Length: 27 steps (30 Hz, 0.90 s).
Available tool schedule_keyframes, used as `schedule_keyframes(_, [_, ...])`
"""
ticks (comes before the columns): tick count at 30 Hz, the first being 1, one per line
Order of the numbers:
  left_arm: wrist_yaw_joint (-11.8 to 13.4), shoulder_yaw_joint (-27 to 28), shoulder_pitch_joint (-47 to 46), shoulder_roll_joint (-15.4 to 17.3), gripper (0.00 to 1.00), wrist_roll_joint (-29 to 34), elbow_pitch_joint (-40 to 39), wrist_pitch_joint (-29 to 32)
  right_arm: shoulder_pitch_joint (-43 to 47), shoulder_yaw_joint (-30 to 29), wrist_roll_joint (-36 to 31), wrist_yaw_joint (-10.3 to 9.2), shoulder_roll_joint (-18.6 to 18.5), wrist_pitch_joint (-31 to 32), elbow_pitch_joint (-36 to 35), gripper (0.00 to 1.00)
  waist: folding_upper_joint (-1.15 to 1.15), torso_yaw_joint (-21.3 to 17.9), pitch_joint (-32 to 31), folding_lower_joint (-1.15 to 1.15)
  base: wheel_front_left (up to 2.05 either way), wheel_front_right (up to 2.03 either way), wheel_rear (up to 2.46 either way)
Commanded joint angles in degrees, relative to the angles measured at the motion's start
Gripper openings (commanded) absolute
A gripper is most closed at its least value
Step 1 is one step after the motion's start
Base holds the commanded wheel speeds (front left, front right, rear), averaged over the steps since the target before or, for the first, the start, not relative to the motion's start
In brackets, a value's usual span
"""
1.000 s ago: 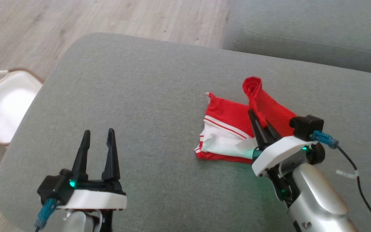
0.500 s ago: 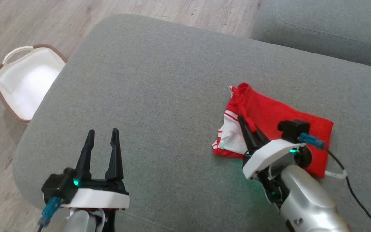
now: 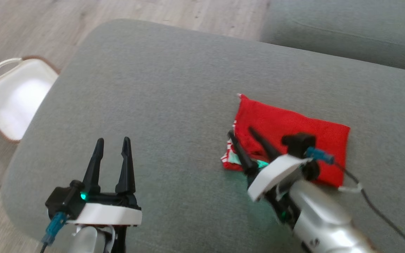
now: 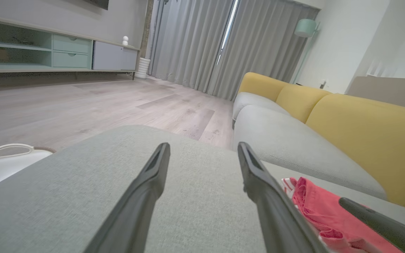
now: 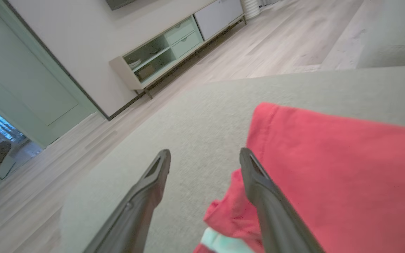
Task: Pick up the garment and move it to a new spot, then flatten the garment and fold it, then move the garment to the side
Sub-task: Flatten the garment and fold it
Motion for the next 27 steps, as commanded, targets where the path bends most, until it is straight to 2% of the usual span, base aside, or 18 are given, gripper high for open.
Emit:
schedule_keyframes(1, [-0.01, 1.53, -2.42, 0.18, 1.0, 0.21, -2.36, -0.46, -3.42, -1.07, -1.42, -0.05, 0.56, -1.35, -0.87, 1.0, 0.0, -1.53, -0.15, 0.0, 0.0, 0.0, 0.0])
schedule_keyframes(4, [0.14, 1.84, -2.52, 0.18, 1.0, 0.23, -3.26, -0.46, -4.9, -4.76, -6.21, -0.05, 0.31, -2.18, 0.28, 1.0, 0.0, -3.91, -0.22, 0.0, 0.0, 0.0, 0.0])
schedule_keyframes(6, [0.24, 2.13, -2.62, 0.18, 1.0, 0.3, -3.83, -0.46, -5.48, -7.49, -11.46, -0.05, -1.11, -2.41, -0.35, 1.0, 0.0, -5.62, -0.24, 0.0, 0.0, 0.0, 0.0])
schedule_keyframes(10, [0.42, 2.78, -3.06, 0.18, 1.0, 1.42, -5.16, -0.46, -2.78, -16.45, -20.21, -0.05, -3.14, -2.47, -6.92, 1.0, 0.0, -8.94, -0.23, 0.0, 0.0, 0.0, 0.0])
schedule_keyframes(15, [1.05, 3.55, -3.39, 0.18, 1.0, 2.79, -6.82, -0.46, 3.89, -26.06, -29.54, -0.05, -3.57, -2.49, -15.62, 1.0, 0.0, -12.25, -0.1, 0.0, 0.0, 0.0, 0.0])
schedule_keyframes(21, [1.54, 4.91, -2.85, 0.18, 1.0, 3.62, -7.33, -0.46, 11.9, -33.81, -35.09, -0.05, -1.44, -2.49, -24.47, 1.0, 0.0, -15.56, 0.09, 0.0, 0.0, 0.0, 0.0])
schedule_keyframes(27, [1.45, 5.74, -1.75, 0.18, 1.0, 4.25, -7.01, -0.46, 16.82, -36.95, -36.33, -0.05, 0.07, -2.49, -28.76, 1.0, 0.0, -17.15, 0.12, 0.0, 0.0, 0.0, 0.0])
